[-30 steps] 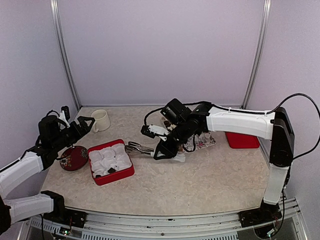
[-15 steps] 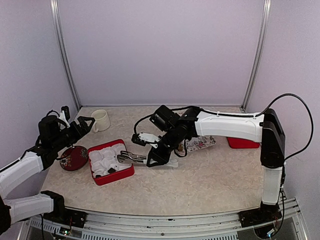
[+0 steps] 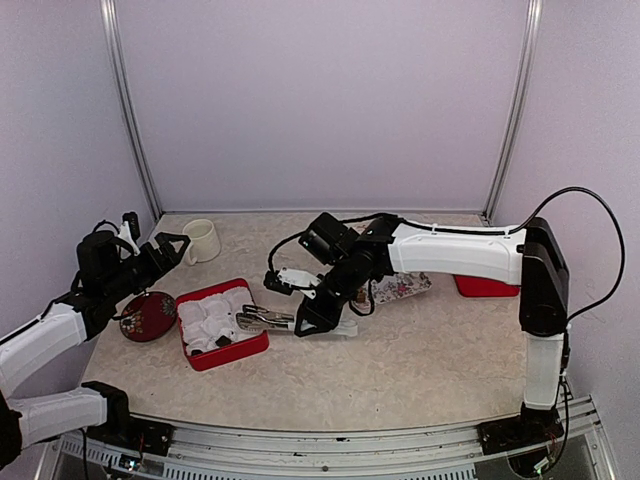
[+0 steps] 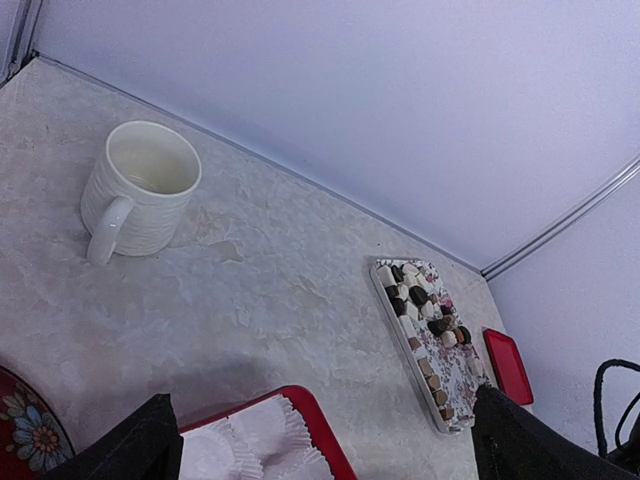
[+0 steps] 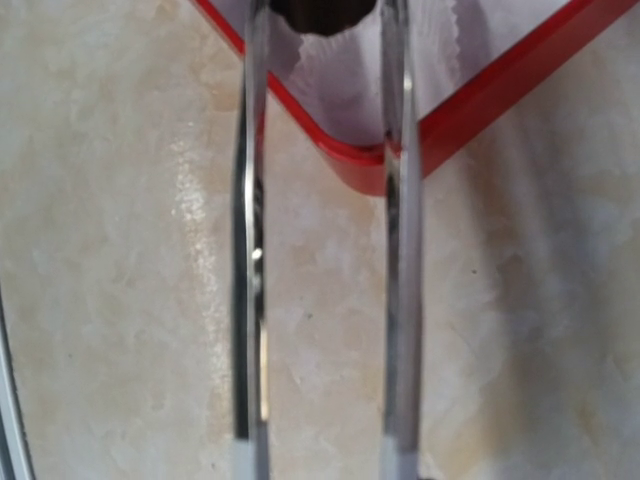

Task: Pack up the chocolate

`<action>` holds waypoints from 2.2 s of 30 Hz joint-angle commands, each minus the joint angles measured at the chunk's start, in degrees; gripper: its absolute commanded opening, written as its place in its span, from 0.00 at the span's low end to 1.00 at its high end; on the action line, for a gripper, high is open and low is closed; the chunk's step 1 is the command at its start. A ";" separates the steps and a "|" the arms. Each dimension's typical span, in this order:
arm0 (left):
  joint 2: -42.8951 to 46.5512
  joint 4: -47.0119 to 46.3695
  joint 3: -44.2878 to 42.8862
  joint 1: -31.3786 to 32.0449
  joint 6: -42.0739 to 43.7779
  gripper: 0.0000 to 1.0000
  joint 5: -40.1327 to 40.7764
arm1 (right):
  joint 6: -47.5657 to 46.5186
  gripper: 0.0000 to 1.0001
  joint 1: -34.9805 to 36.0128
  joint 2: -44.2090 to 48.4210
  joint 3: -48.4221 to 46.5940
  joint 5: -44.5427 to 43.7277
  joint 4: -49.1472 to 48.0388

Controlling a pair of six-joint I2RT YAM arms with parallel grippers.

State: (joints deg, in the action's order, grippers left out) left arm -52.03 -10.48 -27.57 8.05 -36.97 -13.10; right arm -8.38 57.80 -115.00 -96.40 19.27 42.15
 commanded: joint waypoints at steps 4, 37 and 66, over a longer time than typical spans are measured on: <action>-0.10 -0.08 -0.47 -0.41 0.84 0.99 -0.46 | -0.92 0.31 0.56 -1.96 -0.28 0.17 -0.47; 0.00 0.13 -0.60 -0.41 0.98 0.99 -0.39 | 4.35 0.40 -6.46 8.34 2.02 -0.44 -9.13; -1.06 -1.42 -0.33 -0.43 0.32 0.99 -1.30 | 12.34 0.42 -25.89 28.98 39.41 -4.06 -13.55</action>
State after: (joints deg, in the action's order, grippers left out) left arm -52.95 -10.55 -27.57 8.05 -36.88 -13.54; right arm 2.92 31.75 -87.64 -57.95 13.39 30.52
